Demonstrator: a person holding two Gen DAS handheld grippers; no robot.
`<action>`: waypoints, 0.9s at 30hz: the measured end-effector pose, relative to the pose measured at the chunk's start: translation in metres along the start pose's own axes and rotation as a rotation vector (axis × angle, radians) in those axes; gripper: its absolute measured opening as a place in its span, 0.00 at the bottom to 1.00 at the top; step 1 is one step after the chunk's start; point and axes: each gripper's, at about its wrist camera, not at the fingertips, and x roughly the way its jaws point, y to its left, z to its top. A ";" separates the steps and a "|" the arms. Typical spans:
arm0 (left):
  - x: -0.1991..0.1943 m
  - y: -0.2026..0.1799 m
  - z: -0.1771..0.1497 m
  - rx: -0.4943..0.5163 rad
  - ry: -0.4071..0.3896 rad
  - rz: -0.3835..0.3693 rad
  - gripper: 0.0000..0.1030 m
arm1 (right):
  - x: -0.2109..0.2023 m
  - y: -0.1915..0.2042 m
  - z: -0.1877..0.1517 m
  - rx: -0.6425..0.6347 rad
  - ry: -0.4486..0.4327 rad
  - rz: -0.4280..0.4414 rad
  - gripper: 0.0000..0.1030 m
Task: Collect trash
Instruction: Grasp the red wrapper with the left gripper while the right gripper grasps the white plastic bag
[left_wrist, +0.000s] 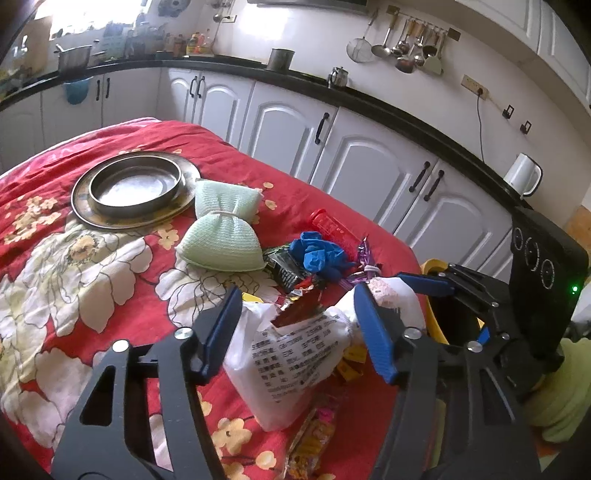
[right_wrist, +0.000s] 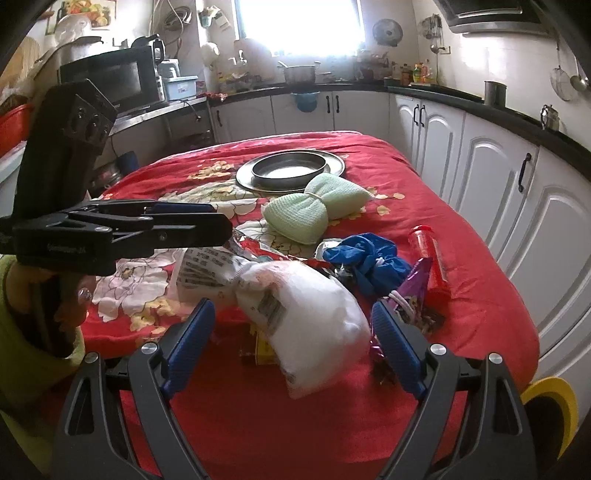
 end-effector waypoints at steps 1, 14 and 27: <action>0.000 0.000 0.000 0.005 0.000 0.003 0.49 | 0.002 0.000 0.000 -0.002 0.004 0.004 0.81; -0.003 -0.008 -0.001 0.083 0.000 0.072 0.12 | 0.008 -0.014 -0.007 0.063 0.031 0.005 0.53; -0.024 -0.014 0.002 0.080 -0.082 0.069 0.10 | -0.005 -0.004 -0.003 0.041 -0.011 0.022 0.29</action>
